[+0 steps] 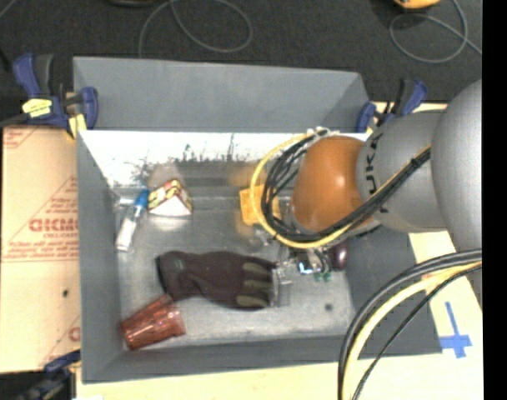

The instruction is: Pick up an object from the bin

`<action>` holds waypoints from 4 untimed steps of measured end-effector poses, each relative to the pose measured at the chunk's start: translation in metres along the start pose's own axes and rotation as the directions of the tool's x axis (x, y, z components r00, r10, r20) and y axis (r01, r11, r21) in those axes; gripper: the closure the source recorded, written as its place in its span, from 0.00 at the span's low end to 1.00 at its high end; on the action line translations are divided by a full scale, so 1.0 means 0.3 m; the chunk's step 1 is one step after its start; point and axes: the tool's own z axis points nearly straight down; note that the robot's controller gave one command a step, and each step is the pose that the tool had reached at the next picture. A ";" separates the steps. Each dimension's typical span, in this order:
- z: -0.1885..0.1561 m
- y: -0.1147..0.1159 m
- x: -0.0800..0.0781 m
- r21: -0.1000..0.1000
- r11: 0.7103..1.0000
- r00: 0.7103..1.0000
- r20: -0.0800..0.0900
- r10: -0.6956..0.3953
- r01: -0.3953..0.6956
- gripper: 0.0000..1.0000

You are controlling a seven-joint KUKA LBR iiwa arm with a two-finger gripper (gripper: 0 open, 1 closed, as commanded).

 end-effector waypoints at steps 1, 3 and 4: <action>-0.057 0.122 0.002 0.002 0.994 0.994 -0.002 -0.112 0.112 0.00; -0.003 0.299 0.003 0.000 0.994 0.994 0.002 -0.110 0.110 1.00; -0.004 0.299 0.002 0.000 0.994 0.994 0.003 -0.110 0.110 1.00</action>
Offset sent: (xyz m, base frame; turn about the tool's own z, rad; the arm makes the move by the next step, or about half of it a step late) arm -0.0121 0.0892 -0.0010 -0.1077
